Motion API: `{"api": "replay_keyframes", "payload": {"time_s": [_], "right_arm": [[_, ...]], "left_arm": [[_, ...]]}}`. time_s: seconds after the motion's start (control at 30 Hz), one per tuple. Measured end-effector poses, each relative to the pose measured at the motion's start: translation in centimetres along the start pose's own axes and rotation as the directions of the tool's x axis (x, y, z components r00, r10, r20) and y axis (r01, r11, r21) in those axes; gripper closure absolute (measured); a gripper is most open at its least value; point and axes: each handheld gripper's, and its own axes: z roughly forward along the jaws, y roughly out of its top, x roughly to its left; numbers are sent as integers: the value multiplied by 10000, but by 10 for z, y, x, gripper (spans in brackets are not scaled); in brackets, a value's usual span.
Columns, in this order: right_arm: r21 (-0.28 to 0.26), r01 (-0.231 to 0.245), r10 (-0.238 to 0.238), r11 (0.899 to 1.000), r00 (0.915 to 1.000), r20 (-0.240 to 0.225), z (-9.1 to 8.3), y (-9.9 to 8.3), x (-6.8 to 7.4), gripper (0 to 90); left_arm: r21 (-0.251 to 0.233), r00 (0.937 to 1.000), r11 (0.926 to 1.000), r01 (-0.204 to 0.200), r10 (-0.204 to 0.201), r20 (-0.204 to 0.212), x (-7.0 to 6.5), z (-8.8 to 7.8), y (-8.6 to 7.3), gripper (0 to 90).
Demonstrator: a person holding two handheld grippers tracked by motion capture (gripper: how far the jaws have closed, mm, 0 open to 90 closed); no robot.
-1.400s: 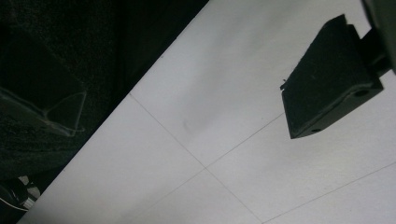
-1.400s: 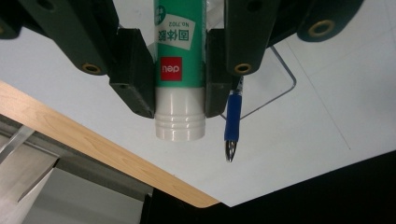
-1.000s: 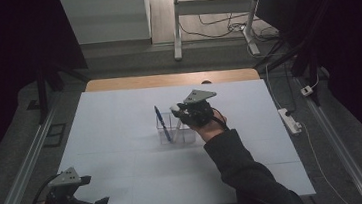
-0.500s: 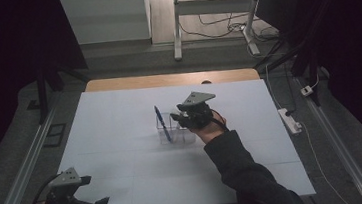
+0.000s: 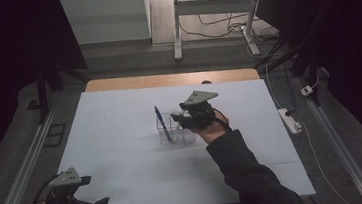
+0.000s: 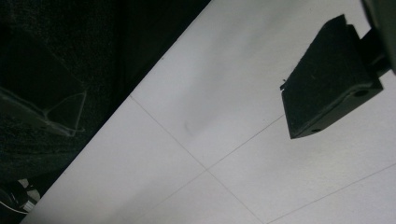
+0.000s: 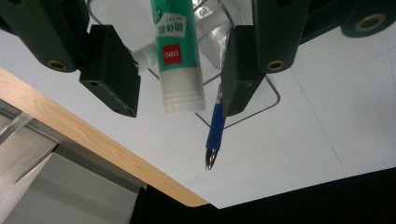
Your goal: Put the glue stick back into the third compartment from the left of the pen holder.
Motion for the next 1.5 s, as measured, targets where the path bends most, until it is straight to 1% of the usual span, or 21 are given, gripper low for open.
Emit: {"api": "replay_keyframes", "payload": {"time_s": [0.07,0.17,0.2,0.27,0.3,0.33,0.37,0.4,0.43,0.47,0.53,0.7,0.73,0.77,0.83,0.87,0.93,1.07,1.2,1.33,1.5], "right_arm": [[16,-115,115,9999,9999,-59,-5,0,-1,467],[282,-253,256,9993,9996,-119,-14,-2,-2,499],[392,-267,271,9989,9996,-104,-17,-3,-3,530],[819,-275,285,9963,9995,-100,-20,-7,-4,608],[1021,-251,260,9945,9996,-71,-21,-9,-5,666],[1261,-176,184,9919,9998,-53,-21,-12,-5,736],[1537,-139,139,9880,9999,10,-20,-15,-6,769],[1683,-129,119,9856,9999,73,-19,-17,-7,823],[1811,-140,125,9834,9999,98,-18,-19,-7,864],[1993,-211,191,9797,9997,119,-17,-20,-9,883],[2151,-355,322,9759,9993,189,-14,-23,-10,890],[2486,-528,436,9672,9981,424,-10,-26,-12,891],[2529,-551,457,9659,9980,431,-10,-27,-13,891],[2469,-570,482,9674,9980,413,-10,-27,-14,890],[2433,-627,507,9679,9972,553,-11,-27,-14,869],[2378,-660,544,9691,9970,547,-13,-26,-14,863],[2247,-799,723,9711,9965,419,-15,-24,-14,842],[2147,-781,729,9735,9968,318,-19,-22,-12,762],[2063,-926,897,9741,9957,231,-20,-21,-9,630],[1871,-1253,1260,9743,9920,84,-24,-20,-7,477],[1717,-1546,1619,9729,9864,-294,-30,-19,-4,349]], "left_arm": [[4,10000,10000,-6,6,-3,0,0,0,1],[7,10000,10000,-8,8,-4,0,0,0,1],[11,10000,10000,-14,14,-1,0,0,0,1],[21,10000,10000,-25,25,-2,0,0,1,1],[21,10000,10000,-22,22,2,0,1,1,1],[21,10000,10000,-28,28,0,0,1,1,1],[24,10000,10000,-30,30,-1,0,1,1,1],[27,10000,10000,-34,34,2,0,1,1,1],[25,10000,10000,-35,35,6,0,1,1,1],[28,10000,10000,-38,38,9,0,1,1,1],[25,10000,10000,-35,35,18,0,1,1,2],[29,10000,10000,-47,47,17,0,1,1,1],[37,10000,10000,-50,50,16,0,1,1,2],[39,10000,10000,-48,48,12,0,1,1,2],[44,10000,10000,-49,49,4,0,1,1,2],[43,10000,10000,-45,45,2,0,1,1,2],[35,10000,10000,-27,27,9,0,1,1,2],[32,10000,10000,-27,27,-9,0,1,1,2],[-26,10000,10000,17,-17,3,1,0,1,1],[-53,10000,9999,90,-90,-28,1,0,0,0],[-126,9998,9998,176,-176,-29,2,-1,0,0]]}}
